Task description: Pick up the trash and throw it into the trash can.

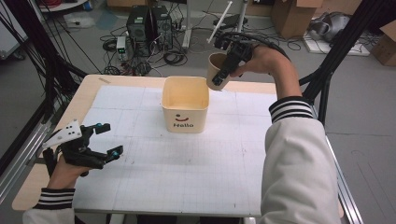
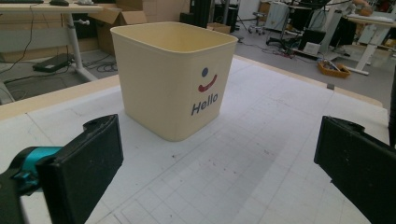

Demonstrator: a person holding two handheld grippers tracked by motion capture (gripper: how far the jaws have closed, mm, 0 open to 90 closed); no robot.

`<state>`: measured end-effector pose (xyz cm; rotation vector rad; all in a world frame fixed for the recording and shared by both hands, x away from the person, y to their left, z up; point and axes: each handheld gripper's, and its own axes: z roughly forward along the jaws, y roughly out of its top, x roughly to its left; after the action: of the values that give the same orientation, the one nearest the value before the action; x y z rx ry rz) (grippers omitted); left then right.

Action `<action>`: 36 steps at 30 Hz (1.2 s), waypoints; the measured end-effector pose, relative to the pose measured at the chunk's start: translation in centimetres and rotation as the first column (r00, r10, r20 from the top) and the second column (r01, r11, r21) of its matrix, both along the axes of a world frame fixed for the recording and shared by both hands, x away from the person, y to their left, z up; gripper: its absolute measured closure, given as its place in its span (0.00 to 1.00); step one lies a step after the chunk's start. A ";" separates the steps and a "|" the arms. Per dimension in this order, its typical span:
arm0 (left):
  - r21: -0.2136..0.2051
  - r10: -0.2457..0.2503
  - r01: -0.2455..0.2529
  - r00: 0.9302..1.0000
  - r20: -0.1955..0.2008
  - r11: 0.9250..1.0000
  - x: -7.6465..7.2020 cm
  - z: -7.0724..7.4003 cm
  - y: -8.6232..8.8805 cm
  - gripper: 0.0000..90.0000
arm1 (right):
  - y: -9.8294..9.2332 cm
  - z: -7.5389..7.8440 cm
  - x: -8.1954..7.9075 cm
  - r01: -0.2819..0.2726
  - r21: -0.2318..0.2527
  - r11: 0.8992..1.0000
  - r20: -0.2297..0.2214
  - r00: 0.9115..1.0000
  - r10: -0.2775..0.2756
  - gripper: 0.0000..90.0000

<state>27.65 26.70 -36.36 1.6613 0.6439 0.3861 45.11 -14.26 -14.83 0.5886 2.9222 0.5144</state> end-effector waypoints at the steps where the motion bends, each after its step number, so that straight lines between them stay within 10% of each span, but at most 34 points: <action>1: 0.000 0.000 0.000 1.000 0.000 1.000 0.0 0.0 0.0 0.02 | 0.0 0.0 0.0 0.000 0.000 1.000 0.000 1.000 0.000 0.37; 36: 0.009 0.002 -0.002 1.000 0.004 1.000 0.2 -0.1 0.0 0.02 | 5.6 -2.1 5.8 0.062 0.075 0.995 0.046 0.997 -0.066 0.37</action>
<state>27.81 26.73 -36.43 1.6678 0.6421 0.3940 50.90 -8.63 -16.92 0.6668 2.8385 0.6222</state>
